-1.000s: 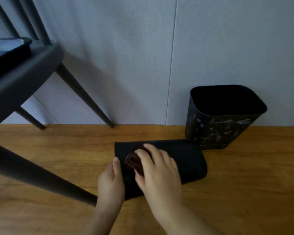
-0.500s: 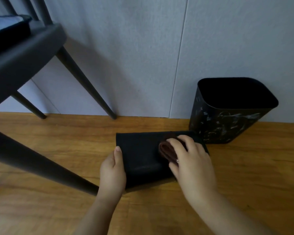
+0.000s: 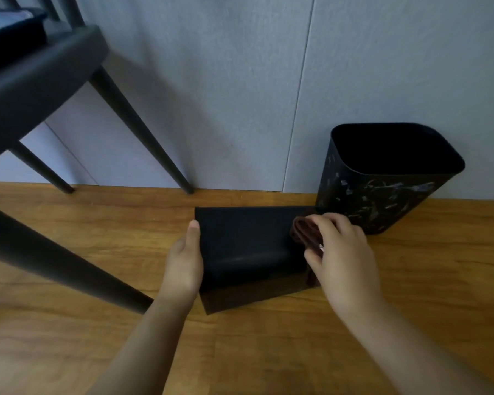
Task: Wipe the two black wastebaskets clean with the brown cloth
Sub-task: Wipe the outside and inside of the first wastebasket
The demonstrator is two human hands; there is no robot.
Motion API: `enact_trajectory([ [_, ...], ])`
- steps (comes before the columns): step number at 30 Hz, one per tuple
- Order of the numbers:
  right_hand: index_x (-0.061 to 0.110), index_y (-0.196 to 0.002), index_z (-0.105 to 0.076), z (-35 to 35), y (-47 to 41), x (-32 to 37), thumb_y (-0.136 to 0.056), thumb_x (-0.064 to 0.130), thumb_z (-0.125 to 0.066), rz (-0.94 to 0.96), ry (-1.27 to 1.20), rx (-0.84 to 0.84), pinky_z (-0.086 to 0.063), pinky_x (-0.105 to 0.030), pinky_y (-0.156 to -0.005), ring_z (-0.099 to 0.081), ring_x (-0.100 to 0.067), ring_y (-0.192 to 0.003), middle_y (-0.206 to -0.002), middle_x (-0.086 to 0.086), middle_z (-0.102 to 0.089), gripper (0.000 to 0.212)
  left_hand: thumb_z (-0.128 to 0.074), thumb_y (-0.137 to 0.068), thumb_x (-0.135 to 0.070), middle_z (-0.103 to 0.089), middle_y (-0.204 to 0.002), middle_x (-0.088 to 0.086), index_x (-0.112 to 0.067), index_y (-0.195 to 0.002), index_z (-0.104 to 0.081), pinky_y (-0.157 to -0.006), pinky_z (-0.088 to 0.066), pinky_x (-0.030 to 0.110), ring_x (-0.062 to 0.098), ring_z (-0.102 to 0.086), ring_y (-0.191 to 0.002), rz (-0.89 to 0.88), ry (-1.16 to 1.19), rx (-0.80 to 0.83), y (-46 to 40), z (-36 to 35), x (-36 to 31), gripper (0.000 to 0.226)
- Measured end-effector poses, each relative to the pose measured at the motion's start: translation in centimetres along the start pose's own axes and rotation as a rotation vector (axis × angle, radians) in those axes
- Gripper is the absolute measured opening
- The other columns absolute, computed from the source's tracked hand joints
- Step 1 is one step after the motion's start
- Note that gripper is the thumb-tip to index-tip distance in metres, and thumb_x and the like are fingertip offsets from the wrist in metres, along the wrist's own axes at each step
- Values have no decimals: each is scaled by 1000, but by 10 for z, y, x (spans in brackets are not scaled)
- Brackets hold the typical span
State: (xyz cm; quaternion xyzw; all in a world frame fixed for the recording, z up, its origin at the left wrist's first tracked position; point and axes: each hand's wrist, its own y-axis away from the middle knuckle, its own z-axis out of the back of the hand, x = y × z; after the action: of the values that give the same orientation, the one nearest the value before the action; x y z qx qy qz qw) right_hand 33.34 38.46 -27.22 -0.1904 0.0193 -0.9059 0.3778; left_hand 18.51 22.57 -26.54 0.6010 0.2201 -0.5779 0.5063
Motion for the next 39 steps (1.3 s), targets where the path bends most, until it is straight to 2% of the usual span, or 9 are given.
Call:
enact_trajectory([
  [2,19,-136,-51,-1,1,-1,-78,22,-74,13,-10,21,-51,-38,-92,-51,-25,-117,-136,-4,-51,62,-28,-91,-64,-66,-104,-4,-33,-103,-60,-82,-46,29,15,-62,-101,-20,43,111,11,8,13,46],
  [6,21,-137,-49,-3,4,-3,-80,22,-73,11,-62,-5,-50,-38,-95,-50,-23,-120,-137,-2,-50,62,-32,-94,-49,-67,-83,0,-24,-87,-64,-66,-42,13,8,-63,-84,-120,-106,93,40,10,47,41],
  [11,23,-137,-48,0,1,-6,-87,18,-66,-90,-439,-58,-49,-26,-95,-50,-13,-121,-134,6,-49,54,-28,-92,-48,-62,-76,1,-19,-85,-59,-64,-44,18,3,-61,-71,-294,-188,-10,32,0,47,43],
  [15,25,-135,-49,8,13,7,-84,19,-64,-78,-521,-109,-49,-26,-97,-48,-7,-122,-135,11,-45,54,-27,-93,-52,-59,-74,19,-5,-82,-58,-61,-48,37,23,-59,-67,-367,-132,-137,25,-4,24,57],
  [22,35,-134,-46,0,47,73,-71,25,-75,327,-328,109,-43,-40,-106,-39,-13,-132,-143,11,-39,69,-31,-96,-52,-65,-73,24,5,-82,-62,-68,-54,47,38,-64,-71,-294,-95,-52,20,-6,14,67],
  [30,32,-129,-51,-16,49,68,-63,29,-83,401,-213,50,-48,-36,-94,-51,-20,-118,-135,4,-48,73,-31,-99,-45,-73,-93,18,-4,-100,-70,-84,-53,43,32,-70,-92,-81,192,167,30,-3,34,57],
  [34,30,-134,-51,-18,32,36,-71,25,-76,110,-140,46,-47,-38,-99,-49,-20,-122,-137,4,-48,68,-34,-92,-49,-66,-73,7,-4,-90,-66,-64,-50,30,24,-64,-71,-106,143,106,32,-6,40,56],
  [36,28,-137,-48,-16,24,15,-79,25,-71,-67,-150,44,-47,-35,-99,-48,-19,-122,-138,3,-47,62,-34,-94,-49,-66,-73,7,-8,-89,-67,-64,-52,29,23,-65,-71,-130,108,72,31,-8,40,52],
  [39,30,-136,-48,-11,26,18,-81,25,-69,-78,-196,38,-46,-35,-101,-46,-16,-124,-139,6,-45,59,-32,-99,-44,-68,-76,9,-12,-88,-67,-68,-53,36,27,-67,-75,-149,59,50,28,-12,36,49],
])
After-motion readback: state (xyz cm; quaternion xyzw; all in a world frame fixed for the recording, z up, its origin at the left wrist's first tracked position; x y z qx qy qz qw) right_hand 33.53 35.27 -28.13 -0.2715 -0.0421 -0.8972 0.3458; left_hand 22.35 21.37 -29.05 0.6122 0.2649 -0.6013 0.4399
